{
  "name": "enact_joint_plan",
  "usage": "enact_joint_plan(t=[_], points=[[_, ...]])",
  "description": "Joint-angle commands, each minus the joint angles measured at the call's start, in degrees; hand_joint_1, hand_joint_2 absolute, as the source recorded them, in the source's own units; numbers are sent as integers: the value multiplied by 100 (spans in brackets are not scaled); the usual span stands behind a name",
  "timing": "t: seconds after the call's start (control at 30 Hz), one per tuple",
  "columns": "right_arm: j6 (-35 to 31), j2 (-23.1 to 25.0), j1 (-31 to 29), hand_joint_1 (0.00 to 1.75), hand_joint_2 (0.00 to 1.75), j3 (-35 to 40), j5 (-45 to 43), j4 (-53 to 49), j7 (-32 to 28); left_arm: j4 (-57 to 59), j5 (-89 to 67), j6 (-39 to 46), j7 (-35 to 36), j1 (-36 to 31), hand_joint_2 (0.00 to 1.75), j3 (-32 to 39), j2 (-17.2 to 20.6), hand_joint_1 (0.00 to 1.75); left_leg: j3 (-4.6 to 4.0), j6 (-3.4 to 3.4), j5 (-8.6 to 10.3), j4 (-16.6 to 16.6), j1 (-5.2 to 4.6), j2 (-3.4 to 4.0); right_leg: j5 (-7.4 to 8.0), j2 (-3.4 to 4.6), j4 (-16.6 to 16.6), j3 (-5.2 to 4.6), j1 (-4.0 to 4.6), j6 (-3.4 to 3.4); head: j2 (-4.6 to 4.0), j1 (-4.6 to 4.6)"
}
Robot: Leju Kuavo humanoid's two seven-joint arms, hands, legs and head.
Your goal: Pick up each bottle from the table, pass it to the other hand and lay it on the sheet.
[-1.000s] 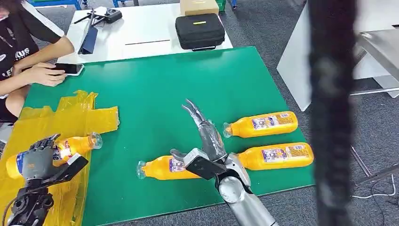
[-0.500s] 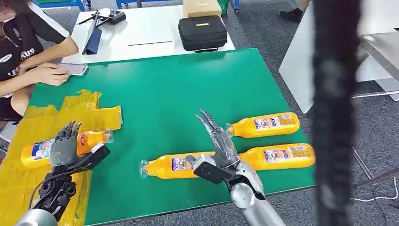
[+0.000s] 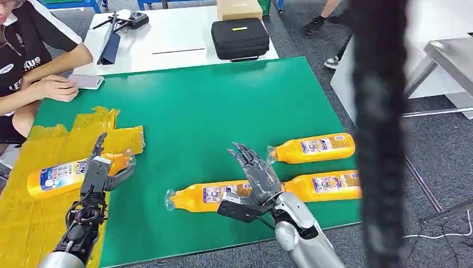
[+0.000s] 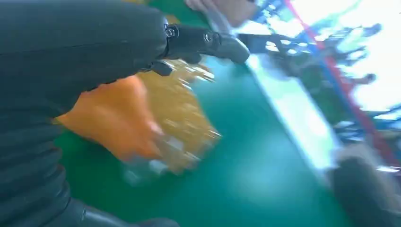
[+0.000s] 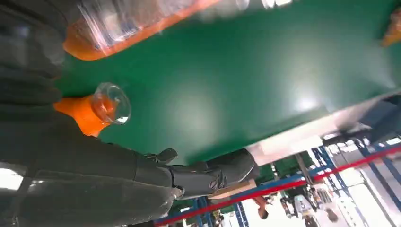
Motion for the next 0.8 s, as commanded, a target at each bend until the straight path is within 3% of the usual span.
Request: enact_joint_plan(t=[0.03,0.27,0.63,0.8], points=[[48,-166,-375,0,175,410,299,808,202,-1597,498,-164,19,282,175,-1234,-7,0,25,-17,-19,4,6,11,-15,0,-1,27,6,0,0,-2],[484,-37,-535,0,175,678,882,1323,518,-2350,649,-389,19,456,175,-1558,-186,0,17,-15,-19,3,6,16,-13,1,-2,21,7,0,0,0],[797,187,-888,0,175,675,905,2498,812,-3880,1106,-1017,19,955,175,-1756,-453,0,-3,-4,-11,1,4,31,-1,13,-5,0,5,1,0,-2],[964,259,-1063,0,175,732,932,2970,1187,-4466,1089,-1303,19,1122,175,-1618,-648,0,32,-21,-32,6,7,44,-16,26,-2,30,8,-1,0,-4]])
